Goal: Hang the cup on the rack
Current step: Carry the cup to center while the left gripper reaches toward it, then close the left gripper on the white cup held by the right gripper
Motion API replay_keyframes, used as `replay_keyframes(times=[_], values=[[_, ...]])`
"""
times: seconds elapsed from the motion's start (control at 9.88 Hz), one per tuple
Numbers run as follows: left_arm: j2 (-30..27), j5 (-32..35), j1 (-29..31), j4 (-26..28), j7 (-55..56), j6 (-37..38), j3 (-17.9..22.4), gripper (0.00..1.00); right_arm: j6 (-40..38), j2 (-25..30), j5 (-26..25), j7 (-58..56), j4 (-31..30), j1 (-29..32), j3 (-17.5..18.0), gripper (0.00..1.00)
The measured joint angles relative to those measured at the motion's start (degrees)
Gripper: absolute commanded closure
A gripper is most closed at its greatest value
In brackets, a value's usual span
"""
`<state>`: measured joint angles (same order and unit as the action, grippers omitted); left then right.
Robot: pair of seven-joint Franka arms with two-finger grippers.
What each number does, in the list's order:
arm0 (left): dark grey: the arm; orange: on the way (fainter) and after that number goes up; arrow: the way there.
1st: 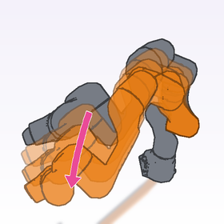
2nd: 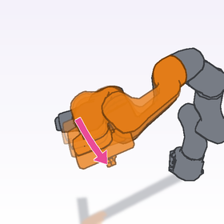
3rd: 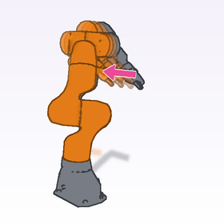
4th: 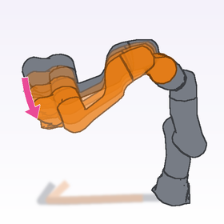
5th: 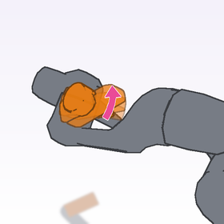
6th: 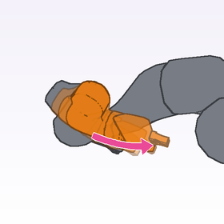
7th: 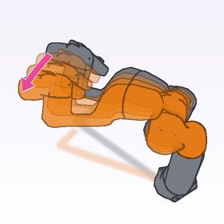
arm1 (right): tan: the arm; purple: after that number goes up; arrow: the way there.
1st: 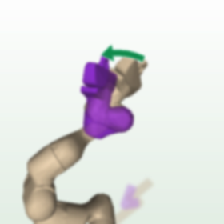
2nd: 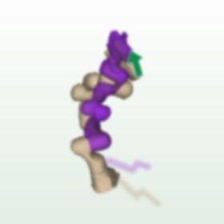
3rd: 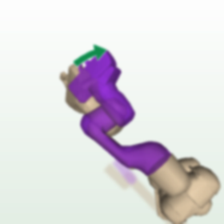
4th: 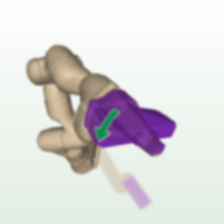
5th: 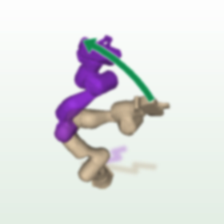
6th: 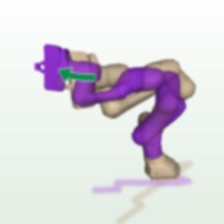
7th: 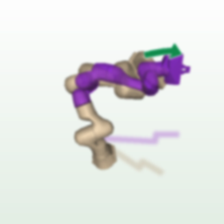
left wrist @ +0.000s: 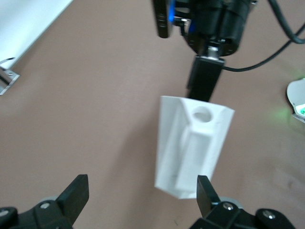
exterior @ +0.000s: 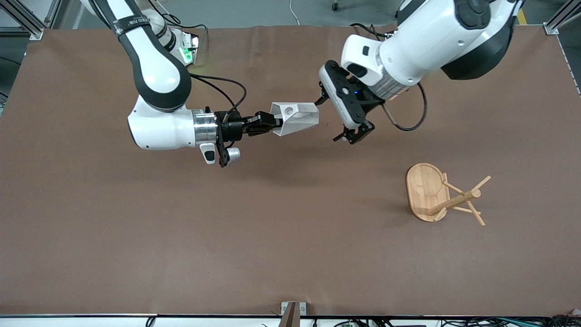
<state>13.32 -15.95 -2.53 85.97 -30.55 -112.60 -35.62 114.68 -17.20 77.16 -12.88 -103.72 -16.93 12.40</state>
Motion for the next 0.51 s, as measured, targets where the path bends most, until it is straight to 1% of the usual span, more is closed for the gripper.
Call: replay_keyframes(times=[0.2, 0.51], values=[[-0.19, 0.00, -0.04, 1.02, -0.10, 0.35, -2.00, 0.00, 0.29, 0.00, 1.87, 0.00, 0.02, -0.24, 0.29, 0.99], [-0.43, 0.00, -0.19, 2.50, -0.71, 1.00, -2.50, 0.00, 0.38, 0.00, 2.58, 0.00, 0.24, -0.25, 0.37, 0.99]])
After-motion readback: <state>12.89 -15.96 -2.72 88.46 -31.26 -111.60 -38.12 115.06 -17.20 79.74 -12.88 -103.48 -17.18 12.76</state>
